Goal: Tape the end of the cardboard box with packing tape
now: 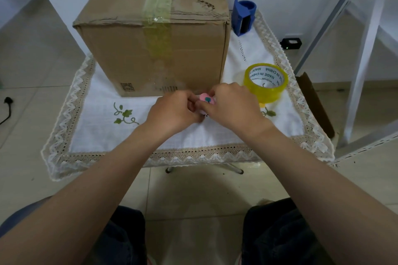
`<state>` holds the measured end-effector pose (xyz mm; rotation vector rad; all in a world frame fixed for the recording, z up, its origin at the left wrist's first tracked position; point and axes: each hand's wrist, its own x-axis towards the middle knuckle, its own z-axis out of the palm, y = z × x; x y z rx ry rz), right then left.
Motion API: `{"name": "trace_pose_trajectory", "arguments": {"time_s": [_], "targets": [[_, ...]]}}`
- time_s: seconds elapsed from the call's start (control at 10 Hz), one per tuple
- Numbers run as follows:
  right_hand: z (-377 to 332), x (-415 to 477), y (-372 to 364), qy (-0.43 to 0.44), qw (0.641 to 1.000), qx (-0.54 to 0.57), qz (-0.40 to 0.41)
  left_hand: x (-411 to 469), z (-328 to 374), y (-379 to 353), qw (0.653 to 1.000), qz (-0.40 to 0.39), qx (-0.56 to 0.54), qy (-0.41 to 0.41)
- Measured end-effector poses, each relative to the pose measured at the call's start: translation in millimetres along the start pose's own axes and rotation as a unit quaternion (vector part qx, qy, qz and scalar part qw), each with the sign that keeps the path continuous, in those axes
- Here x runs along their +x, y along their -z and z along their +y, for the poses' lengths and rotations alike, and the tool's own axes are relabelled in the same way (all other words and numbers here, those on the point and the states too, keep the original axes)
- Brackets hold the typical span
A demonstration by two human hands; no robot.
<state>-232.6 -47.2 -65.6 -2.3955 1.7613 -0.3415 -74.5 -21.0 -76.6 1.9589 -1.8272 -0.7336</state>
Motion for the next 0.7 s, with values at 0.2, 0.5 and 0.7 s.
{"name": "trace_pose_trajectory", "arguments": {"time_s": [0.2,0.5,0.7], "targets": [[-3,4,4,-0.032,0.997,-0.019,-0.061,3,-6,2,1.000,-0.025,-0.006,0.008],[29,12,16,-0.106,0.992,-0.066,-0.004,0,-5,4,1.000,-0.021,-0.011,0.007],[29,10,11,-0.101,0.990,-0.097,-0.015,-8,-4,12,1.000,-0.023,-0.014,-0.012]]}}
